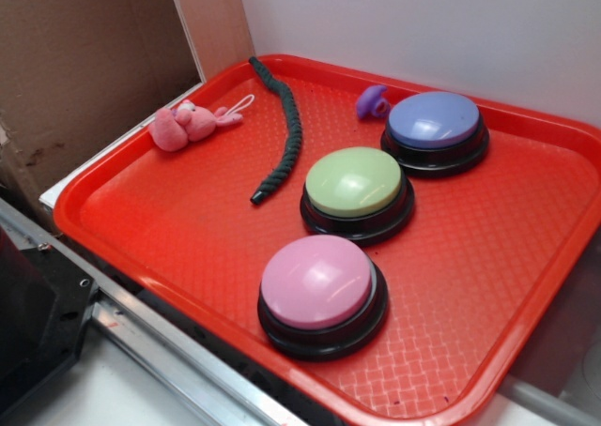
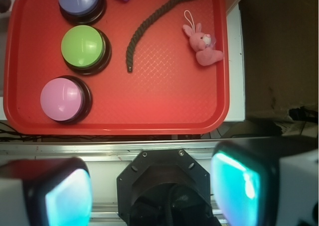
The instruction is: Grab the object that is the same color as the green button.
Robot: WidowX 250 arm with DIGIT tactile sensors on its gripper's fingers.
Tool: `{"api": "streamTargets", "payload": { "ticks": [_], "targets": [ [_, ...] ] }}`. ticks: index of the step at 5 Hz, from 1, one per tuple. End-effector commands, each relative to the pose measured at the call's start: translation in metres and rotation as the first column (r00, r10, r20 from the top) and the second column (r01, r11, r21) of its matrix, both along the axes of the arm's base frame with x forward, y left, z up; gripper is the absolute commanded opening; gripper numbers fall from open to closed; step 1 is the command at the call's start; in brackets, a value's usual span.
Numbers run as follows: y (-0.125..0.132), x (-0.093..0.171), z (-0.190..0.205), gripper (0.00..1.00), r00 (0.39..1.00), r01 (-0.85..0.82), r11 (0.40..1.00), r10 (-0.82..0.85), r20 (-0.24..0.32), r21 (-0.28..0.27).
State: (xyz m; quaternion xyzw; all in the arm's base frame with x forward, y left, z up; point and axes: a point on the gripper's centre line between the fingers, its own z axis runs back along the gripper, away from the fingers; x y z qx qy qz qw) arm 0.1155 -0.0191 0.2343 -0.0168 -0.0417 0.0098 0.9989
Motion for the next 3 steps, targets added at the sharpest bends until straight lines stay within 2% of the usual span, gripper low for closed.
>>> {"api": "streamTargets", "payload": {
  "ticks": [1,2,3],
  "targets": [
    [0.000,0.000,0.000,1.00,1.000,0.000,1.000,0.000,0.000,0.000],
    [0.002,0.023,-0.007,1.00,0.988,-0.151,0.988,0.153,0.036,-0.046],
    [0.002,0.050,-0.022,1.00,0.963,-0.261,0.963,0.264,0.044,-0.061]
  ]
}}
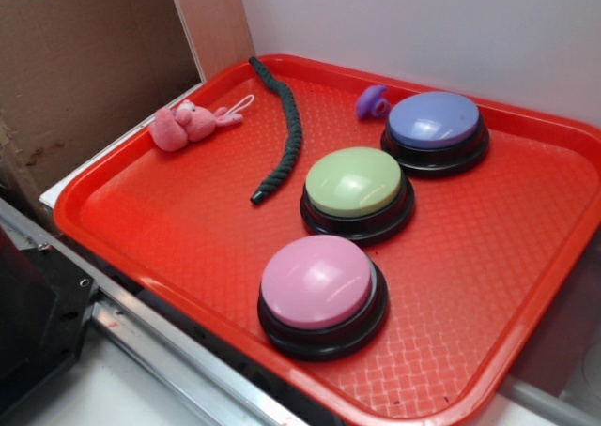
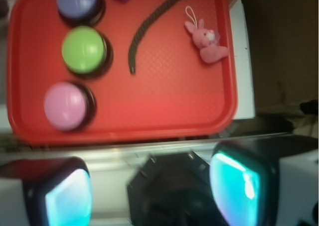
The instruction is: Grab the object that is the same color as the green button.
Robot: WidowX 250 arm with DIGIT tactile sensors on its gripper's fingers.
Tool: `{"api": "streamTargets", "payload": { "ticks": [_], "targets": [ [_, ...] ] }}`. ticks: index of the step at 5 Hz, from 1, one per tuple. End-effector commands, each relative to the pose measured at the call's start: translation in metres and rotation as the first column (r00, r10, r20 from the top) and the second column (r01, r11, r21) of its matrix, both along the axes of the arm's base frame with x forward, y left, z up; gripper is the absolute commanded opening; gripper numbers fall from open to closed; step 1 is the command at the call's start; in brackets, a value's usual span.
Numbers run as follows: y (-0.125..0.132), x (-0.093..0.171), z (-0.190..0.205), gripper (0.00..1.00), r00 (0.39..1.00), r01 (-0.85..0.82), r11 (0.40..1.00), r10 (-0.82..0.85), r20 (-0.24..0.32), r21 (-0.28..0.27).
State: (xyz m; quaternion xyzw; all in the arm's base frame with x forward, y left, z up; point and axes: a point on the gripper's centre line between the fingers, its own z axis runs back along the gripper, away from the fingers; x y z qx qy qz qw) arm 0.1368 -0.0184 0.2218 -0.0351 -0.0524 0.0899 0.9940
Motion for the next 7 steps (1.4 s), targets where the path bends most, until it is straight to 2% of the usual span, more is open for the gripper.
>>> {"api": "streamTargets", "payload": {
  "ticks": [1,2,3,4,5,6,7],
  "targets": [
    [0.003,0.063,-0.034,1.00,0.950,-0.299,0.954,0.301,0.087,-0.031],
    [0.001,0.097,-0.065,1.00,0.905,-0.408,0.910,0.414,0.099,-0.077],
    [0.003,0.122,-0.100,1.00,0.838,-0.532,0.843,0.538,0.095,-0.081],
    [0.010,0.147,-0.139,1.00,0.803,-0.586,0.807,0.590,0.085,-0.069],
    [0.015,0.159,-0.164,1.00,0.762,-0.635,0.767,0.642,0.091,-0.094],
    [0.016,0.164,-0.186,1.00,0.742,-0.662,0.747,0.665,0.080,-0.062],
    [0.015,0.165,-0.200,1.00,0.745,-0.663,0.747,0.665,0.055,-0.052]
  ]
}}
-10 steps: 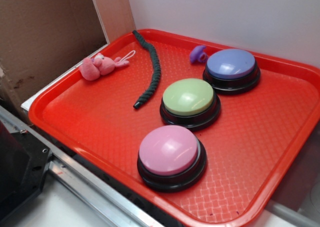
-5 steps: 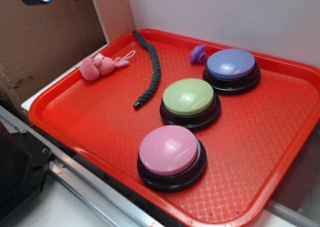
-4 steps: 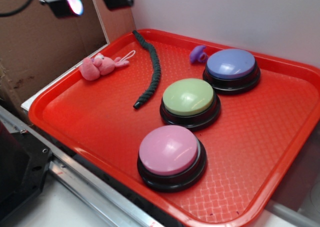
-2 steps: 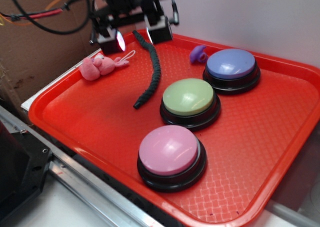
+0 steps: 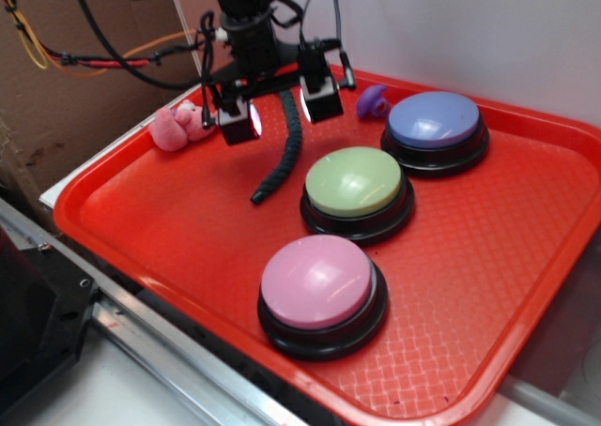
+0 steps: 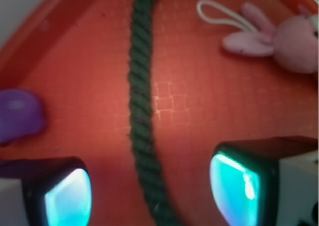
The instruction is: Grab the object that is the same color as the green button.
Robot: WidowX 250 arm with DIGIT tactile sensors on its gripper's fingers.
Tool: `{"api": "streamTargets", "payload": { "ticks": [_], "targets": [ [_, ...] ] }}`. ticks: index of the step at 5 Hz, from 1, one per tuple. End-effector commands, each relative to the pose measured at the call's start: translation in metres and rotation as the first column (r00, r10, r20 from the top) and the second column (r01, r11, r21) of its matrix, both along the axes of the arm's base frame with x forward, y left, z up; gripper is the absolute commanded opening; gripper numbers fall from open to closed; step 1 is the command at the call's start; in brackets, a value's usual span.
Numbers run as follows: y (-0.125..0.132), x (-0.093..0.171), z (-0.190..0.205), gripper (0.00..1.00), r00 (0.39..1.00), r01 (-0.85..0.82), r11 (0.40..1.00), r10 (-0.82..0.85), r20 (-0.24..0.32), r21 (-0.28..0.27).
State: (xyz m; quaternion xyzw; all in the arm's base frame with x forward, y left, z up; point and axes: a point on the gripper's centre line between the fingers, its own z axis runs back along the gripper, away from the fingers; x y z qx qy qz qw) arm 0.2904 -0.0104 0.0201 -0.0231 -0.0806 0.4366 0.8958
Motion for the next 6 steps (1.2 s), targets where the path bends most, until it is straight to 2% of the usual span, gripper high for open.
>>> {"api": "streamTargets", "payload": {
  "ticks": [1,2,3,4,5,6],
  "targets": [
    [0.003,0.014,-0.011,1.00,1.000,0.004,1.000,-0.003,-0.001,0.023],
    [0.003,0.010,-0.009,0.13,1.000,-0.001,1.000,0.001,0.013,0.022],
    [0.004,0.010,-0.007,0.00,1.000,-0.020,0.999,0.019,0.018,0.031],
    [0.006,-0.013,0.043,0.00,0.971,0.229,0.973,-0.227,0.072,-0.014],
    [0.011,-0.018,0.092,0.00,0.883,0.463,0.886,-0.458,0.099,-0.034],
    [0.009,-0.022,0.142,0.00,0.865,0.500,0.865,-0.495,0.086,-0.045]
  ]
}}
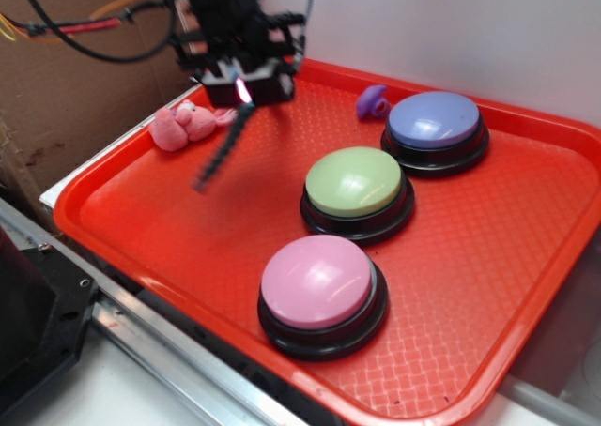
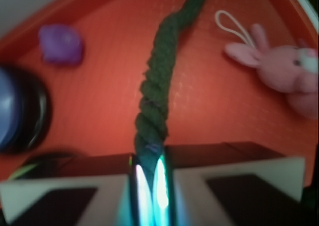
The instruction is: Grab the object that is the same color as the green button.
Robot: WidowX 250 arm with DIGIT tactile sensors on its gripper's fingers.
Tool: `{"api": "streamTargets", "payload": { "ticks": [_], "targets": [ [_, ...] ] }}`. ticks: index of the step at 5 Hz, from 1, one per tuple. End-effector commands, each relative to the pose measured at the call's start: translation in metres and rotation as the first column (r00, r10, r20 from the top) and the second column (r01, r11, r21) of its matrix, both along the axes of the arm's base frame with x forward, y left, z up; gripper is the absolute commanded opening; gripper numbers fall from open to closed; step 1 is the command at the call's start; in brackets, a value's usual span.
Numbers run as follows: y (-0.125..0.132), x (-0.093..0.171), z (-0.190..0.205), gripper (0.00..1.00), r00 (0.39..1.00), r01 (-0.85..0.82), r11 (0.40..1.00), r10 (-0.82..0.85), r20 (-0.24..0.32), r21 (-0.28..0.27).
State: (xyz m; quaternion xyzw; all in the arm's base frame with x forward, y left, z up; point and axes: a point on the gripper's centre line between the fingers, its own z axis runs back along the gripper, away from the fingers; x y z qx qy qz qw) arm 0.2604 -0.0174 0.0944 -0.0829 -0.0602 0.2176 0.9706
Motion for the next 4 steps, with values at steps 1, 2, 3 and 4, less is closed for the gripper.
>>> {"api": "streamTargets", "payload": {
  "ticks": [1,2,3,4],
  "targets": [
    [0.012,0.004,0.097,0.00,0.992,0.112,0.994,-0.111,0.052,-0.015],
    [0.014,-0.004,0.113,0.00,0.990,0.102,0.995,-0.100,0.102,-0.017],
    [0.016,-0.006,0.113,0.00,0.991,0.097,0.995,-0.094,0.096,-0.031],
    [0.019,-0.004,0.108,0.00,0.996,0.064,0.998,-0.062,0.064,-0.024]
  ]
}}
